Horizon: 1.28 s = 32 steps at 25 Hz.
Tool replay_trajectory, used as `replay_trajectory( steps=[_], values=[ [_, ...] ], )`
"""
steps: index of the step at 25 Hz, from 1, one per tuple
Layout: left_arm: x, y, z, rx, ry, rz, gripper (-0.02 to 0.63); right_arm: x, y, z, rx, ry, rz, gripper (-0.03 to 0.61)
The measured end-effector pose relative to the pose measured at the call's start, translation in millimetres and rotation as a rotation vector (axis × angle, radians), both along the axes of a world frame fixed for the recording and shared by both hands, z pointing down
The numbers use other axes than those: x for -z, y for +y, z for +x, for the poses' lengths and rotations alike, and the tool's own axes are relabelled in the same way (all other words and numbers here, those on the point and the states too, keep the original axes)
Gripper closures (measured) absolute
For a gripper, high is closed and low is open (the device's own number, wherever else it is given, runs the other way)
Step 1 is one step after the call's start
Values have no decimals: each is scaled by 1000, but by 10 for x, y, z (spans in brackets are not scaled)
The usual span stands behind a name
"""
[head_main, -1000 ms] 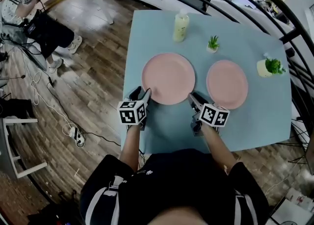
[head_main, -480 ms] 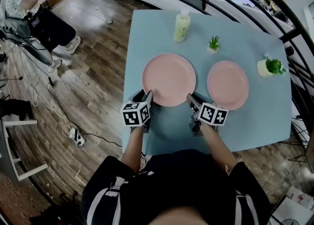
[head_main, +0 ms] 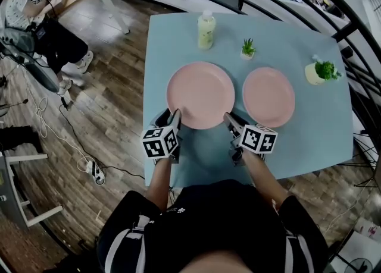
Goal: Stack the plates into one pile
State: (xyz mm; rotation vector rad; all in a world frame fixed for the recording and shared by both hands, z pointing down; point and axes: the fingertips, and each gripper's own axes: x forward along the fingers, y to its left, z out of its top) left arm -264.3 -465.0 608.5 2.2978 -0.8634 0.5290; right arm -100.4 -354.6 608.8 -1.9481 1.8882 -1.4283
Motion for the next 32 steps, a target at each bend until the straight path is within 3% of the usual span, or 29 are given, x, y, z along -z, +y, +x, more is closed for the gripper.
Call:
replay_trajectory(
  steps=[11,21,32],
  values=[
    [185,379,559,-44,19,15,482,223,412,527,-22,16,58,491],
    [264,777,1278,-165,25,24,482,222,983,1096,-128,2,59,488],
    [252,1151,1782,-277,15,7,482,171,1489,1515,-241,4,43,489]
  ],
)
